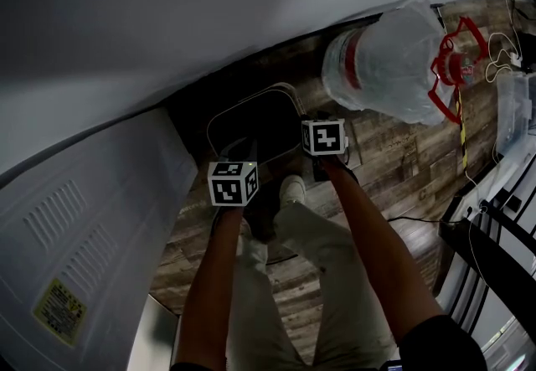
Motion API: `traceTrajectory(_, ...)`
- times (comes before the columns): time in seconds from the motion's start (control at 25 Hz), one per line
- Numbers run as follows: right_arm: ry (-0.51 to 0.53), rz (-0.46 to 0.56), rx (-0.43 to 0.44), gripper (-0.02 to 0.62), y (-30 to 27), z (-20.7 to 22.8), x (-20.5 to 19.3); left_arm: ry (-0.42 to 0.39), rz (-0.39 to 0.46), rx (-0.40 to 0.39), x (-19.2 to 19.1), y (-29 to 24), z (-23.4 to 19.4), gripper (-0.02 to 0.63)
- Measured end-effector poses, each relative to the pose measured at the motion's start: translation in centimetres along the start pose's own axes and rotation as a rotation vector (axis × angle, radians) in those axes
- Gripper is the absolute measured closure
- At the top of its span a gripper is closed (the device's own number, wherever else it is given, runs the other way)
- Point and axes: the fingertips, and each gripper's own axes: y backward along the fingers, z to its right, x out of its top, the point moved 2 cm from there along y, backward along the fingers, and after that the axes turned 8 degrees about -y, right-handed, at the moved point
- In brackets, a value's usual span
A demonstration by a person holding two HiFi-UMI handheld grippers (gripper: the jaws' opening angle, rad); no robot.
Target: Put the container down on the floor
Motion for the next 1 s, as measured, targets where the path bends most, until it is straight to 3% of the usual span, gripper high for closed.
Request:
traceTrajectory(0.72, -0.007, -0.026, -0.021, 0.428, 2.1, -0.7, -1.0, -0.015, -0.014, -0.005, 0.5, 2.3, 0.3, 0.591)
traceTrajectory(1.0, -0.014, -0.036, -0.01, 0.438, 6.2, -1.7, -0.6, -0.021, -0.013, -0.004, 2.3, 5.3, 1.6, 0.591)
